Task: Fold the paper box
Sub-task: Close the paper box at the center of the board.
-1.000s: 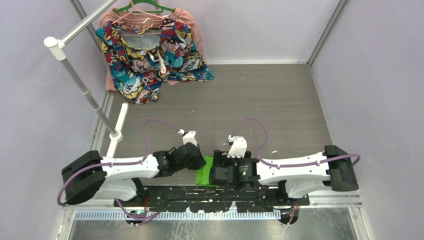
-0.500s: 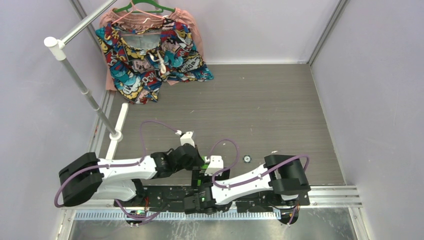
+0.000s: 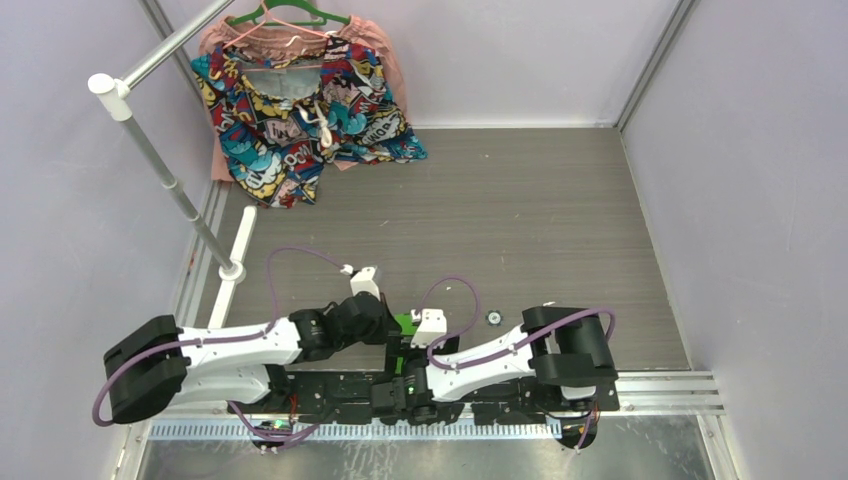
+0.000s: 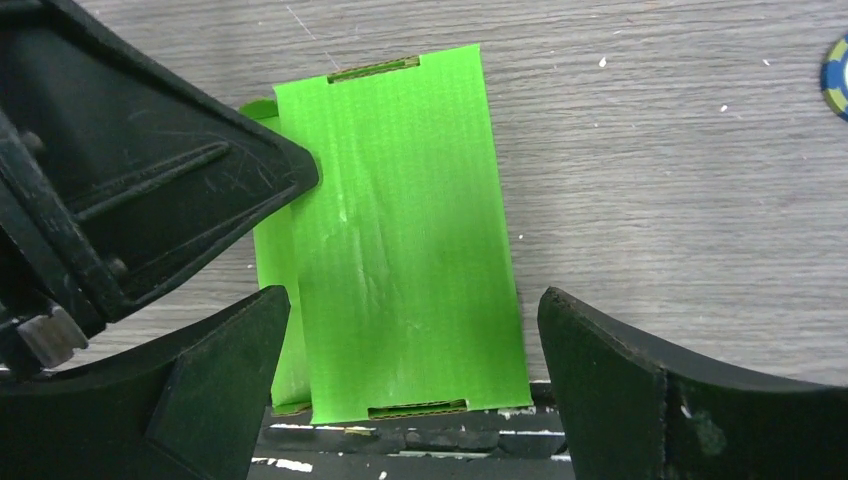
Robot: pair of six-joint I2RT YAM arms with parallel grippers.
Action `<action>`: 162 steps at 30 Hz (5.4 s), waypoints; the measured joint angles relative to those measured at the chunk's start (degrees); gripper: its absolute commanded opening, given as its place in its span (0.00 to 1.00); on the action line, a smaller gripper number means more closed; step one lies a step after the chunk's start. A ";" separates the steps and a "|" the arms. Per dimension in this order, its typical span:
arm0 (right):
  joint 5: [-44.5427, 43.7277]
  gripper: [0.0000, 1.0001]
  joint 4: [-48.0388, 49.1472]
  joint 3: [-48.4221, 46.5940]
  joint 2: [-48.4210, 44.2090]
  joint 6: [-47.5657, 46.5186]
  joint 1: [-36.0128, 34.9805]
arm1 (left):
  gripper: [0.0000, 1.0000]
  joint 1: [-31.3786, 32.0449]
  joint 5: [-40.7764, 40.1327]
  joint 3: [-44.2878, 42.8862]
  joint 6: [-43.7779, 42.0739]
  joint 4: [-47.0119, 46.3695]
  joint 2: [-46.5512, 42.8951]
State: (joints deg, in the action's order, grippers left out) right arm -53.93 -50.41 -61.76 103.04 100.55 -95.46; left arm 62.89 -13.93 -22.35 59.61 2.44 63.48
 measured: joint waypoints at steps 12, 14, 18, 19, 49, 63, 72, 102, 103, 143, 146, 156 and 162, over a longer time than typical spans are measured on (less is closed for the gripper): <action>2.58 1.00 8.68 5.07 0.28 -10.32 1.49 | 0.00 0.00 0.66 -4.31 -1.33 0.17 5.77; 2.60 1.00 8.87 5.07 0.28 -11.41 1.62 | 0.00 0.00 0.66 -4.48 -1.31 0.39 5.88; 2.58 0.99 9.01 5.07 0.28 -12.63 1.95 | 0.00 -0.02 0.59 -5.07 -1.33 1.07 6.29; 2.58 0.99 9.01 5.07 0.22 -12.87 1.99 | 0.00 -0.02 0.57 -5.18 -1.36 1.16 6.38; 4.94 0.79 20.20 11.15 -6.23 -25.92 6.16 | 0.00 -1.05 -3.93 -13.97 -5.31 14.47 8.57; 9.49 0.78 22.80 17.42 -12.94 -27.89 10.58 | 0.01 -6.40 -2.27 -26.23 -12.00 32.04 -1.77; 15.58 0.77 23.56 21.46 -23.78 -30.77 15.34 | 0.00 -14.12 0.98 -24.17 -13.81 35.28 -7.23; 21.73 0.75 28.57 21.88 -19.80 -37.09 21.62 | 0.06 -14.45 23.15 -0.61 0.09 -17.79 18.43; 21.70 0.74 28.65 22.23 -20.15 -37.09 21.73 | 0.06 -14.51 23.37 -0.22 0.35 -19.19 18.56; 27.67 1.00 21.75 10.71 -13.94 -48.92 25.94 | 0.07 -14.64 19.54 -2.71 -6.10 9.64 4.68; 29.94 1.00 24.44 12.20 -15.96 -50.82 28.13 | 0.06 -14.64 20.04 -3.02 -6.29 8.74 5.64; 34.34 1.00 29.59 14.25 -19.89 -54.75 29.97 | 0.05 -14.67 21.53 -4.09 -6.38 5.99 8.79; 34.64 1.00 30.93 16.76 -24.33 -55.41 32.13 | 0.04 -14.67 22.47 -4.61 -6.34 3.76 10.69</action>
State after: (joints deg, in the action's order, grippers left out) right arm -19.29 -19.49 -44.99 78.72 45.15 -63.33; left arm 48.23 8.54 -26.96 53.28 6.20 74.17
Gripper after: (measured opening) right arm 0.996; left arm 0.045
